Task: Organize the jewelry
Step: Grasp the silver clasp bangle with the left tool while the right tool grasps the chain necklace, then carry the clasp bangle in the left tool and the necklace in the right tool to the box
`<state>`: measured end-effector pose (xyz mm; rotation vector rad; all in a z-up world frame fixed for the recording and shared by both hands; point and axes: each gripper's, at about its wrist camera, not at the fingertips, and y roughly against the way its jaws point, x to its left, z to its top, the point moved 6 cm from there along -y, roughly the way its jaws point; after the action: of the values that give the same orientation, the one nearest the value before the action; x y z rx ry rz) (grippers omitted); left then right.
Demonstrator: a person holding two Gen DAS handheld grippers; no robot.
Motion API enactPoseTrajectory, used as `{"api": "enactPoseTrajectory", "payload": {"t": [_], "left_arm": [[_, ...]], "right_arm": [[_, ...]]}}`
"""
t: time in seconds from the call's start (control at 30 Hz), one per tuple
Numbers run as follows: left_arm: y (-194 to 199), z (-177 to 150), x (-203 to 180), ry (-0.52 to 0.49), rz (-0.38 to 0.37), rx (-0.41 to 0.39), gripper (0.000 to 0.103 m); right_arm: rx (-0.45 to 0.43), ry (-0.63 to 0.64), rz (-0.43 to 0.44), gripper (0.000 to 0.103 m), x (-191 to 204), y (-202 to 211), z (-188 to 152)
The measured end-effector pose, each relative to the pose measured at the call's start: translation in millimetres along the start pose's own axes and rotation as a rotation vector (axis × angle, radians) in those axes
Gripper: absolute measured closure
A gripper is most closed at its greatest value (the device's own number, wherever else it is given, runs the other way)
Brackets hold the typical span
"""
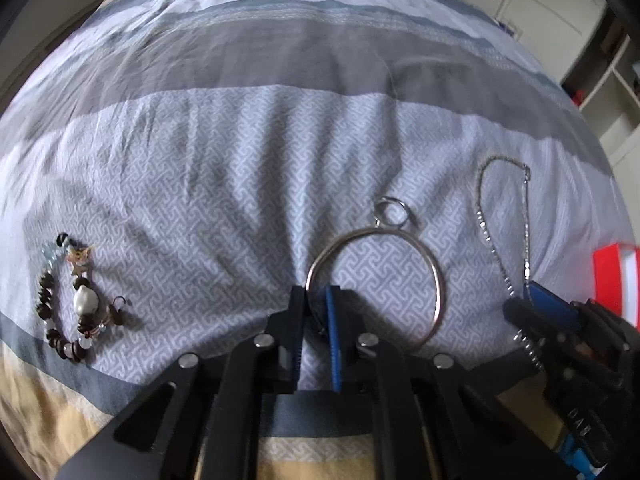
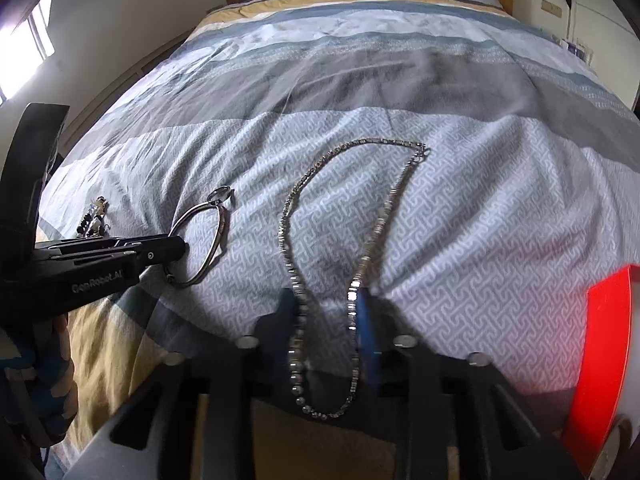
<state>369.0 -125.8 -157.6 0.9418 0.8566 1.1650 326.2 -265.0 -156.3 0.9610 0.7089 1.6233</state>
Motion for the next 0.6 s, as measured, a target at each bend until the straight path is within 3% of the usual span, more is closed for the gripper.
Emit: {"api": "enactPoseTrajectory", "payload": {"t": [0.03, 0.07, 0.6], "left_arm": [[-0.2, -0.4, -1.6, -0.008, 0.002, 0.004, 0.098], [0.3, -1.0, -3.7, -0.014, 0.002, 0.01, 0.099], [63.3, -40.9, 9.9, 0.033, -0.029, -0.066, 0.1]], "right_arm": [[0.006, -0.015, 0.02, 0.096, -0.5, 1.0, -1.9], [0.007, -0.021, 0.028, 0.097, -0.6, 3.0, -4.2], [-0.095, 0.015, 0.053, 0.098, 24.9, 78.7, -31.4]]}}
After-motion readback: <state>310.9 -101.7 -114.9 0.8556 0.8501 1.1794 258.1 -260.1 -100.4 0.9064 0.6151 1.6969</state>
